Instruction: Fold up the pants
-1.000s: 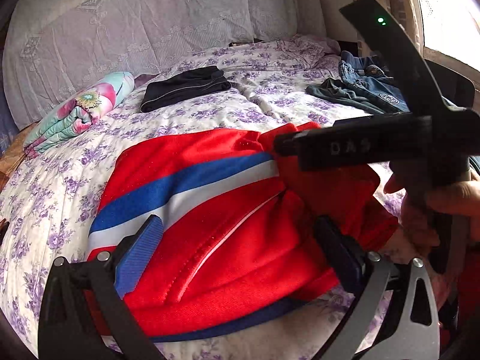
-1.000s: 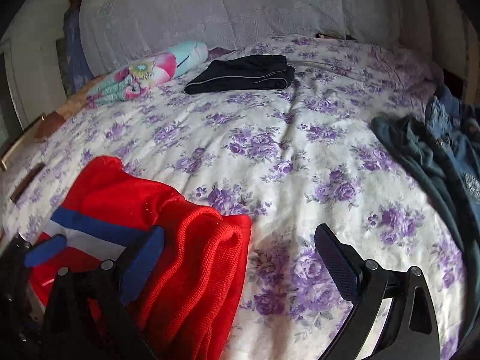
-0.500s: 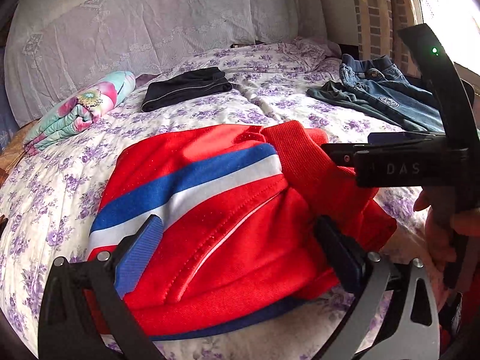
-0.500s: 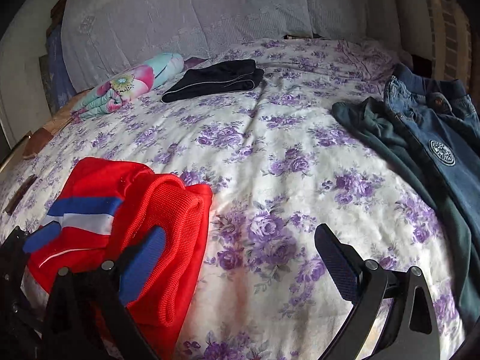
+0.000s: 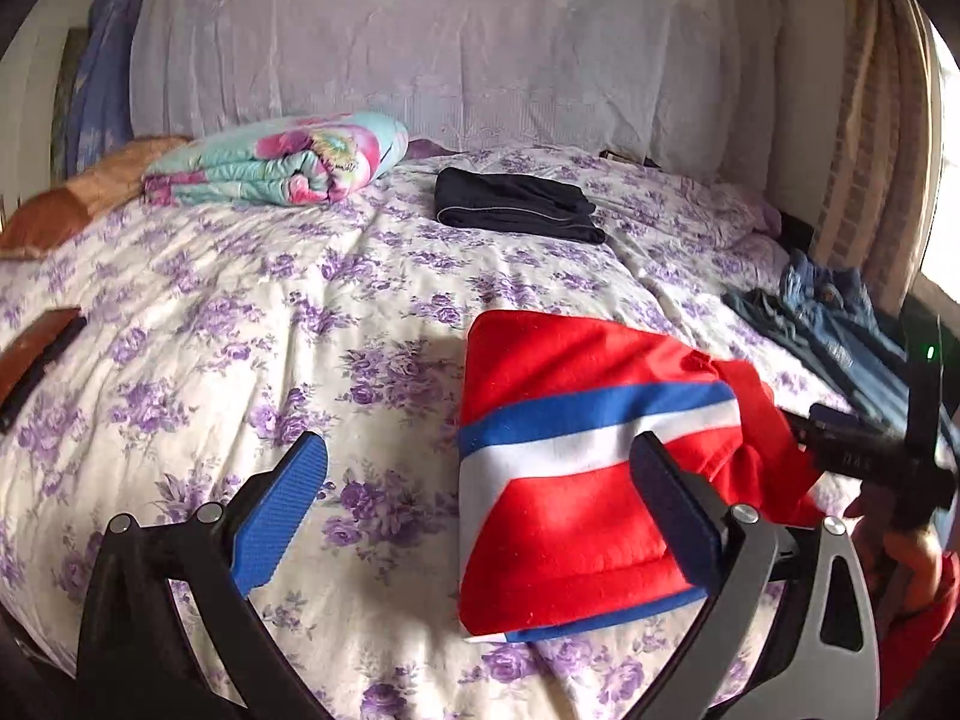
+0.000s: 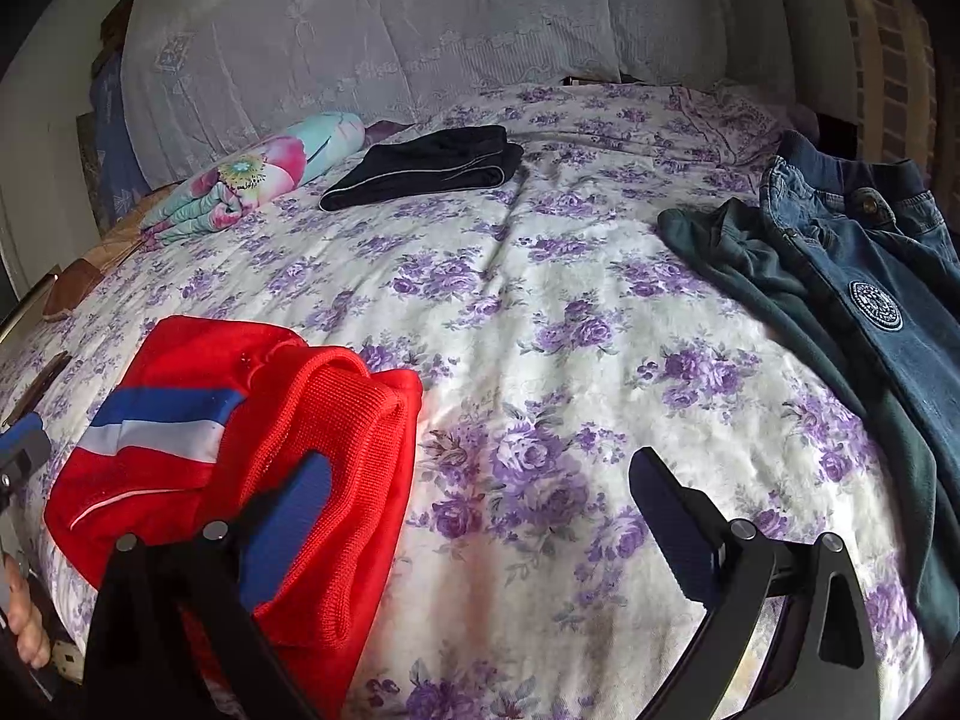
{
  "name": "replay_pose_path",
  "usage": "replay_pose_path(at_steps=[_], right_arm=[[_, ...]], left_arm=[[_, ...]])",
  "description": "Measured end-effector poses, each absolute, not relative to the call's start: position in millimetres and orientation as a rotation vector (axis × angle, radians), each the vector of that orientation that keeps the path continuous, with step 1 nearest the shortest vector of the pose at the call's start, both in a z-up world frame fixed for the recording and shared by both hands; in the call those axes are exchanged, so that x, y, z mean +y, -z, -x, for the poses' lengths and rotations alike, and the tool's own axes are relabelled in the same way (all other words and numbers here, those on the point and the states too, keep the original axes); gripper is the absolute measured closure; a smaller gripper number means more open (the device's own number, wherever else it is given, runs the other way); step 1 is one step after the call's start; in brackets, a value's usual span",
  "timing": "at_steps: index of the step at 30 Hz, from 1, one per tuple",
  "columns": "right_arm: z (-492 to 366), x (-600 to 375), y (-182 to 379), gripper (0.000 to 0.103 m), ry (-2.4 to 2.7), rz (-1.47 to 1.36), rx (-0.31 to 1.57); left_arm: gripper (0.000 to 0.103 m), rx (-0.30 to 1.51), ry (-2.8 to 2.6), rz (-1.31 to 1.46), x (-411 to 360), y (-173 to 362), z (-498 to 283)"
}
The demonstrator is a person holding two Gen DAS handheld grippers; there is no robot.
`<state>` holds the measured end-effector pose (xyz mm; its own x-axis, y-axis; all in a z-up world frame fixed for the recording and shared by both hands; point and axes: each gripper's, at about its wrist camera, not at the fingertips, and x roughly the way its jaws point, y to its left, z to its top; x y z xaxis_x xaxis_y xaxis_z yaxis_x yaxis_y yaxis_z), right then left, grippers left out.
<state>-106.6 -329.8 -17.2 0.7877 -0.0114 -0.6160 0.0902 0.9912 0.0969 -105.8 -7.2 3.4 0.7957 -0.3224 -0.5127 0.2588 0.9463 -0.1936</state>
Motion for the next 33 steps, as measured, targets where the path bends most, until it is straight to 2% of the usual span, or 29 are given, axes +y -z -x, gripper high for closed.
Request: replay_pose_path(at_steps=[2, 4, 6, 8, 13, 16, 19, 21, 23, 24, 29, 33], right_arm=[[106, -330, 17, 0.003, 0.054, -0.124, 0.662], [107, -330, 17, 0.003, 0.056, -0.125, 0.661], [107, -331, 17, 0.004, 0.054, -0.13, 0.66], [108, -330, 15, 0.004, 0.071, -0.125, 0.648], [124, -288, -38, 0.003, -0.034, -0.096, 0.441], [101, -237, -60, 0.004, -0.217, -0.026, 0.486], [64, -189, -56, 0.004, -0.302, 0.052, 0.587], [35, -161, -34, 0.004, -0.299, 0.143, 0.698], [5, -147, 7, 0.011, -0.304, 0.218, 0.854], [-4, -151, 21, 0.01, -0.344, 0.176, 0.895], [10, -161, 7, 0.011, -0.362, 0.111, 0.848], [59, -184, -34, 0.008, -0.388, 0.089, 0.691]], left_arm=[[0.005, 0.618, 0.329, 0.14, -8, 6, 99], [0.004, 0.713, 0.335, 0.036, -29, 35, 89], [0.004, 0.659, 0.333, 0.082, -26, 45, 97], [0.004, 0.686, 0.346, 0.103, -21, 47, 95], [0.004, 0.662, 0.332, 0.096, -21, 47, 99], [0.004, 0.651, 0.33, 0.102, -20, 48, 100], [0.004, 0.644, 0.329, 0.102, -19, 48, 101], [0.004, 0.639, 0.33, 0.104, -19, 48, 102], [0.004, 0.634, 0.334, 0.103, -18, 49, 102], [0.004, 0.635, 0.334, 0.101, -18, 49, 102], [0.004, 0.628, 0.348, 0.108, -17, 49, 103], [0.004, 0.625, 0.354, 0.109, -16, 49, 104]])
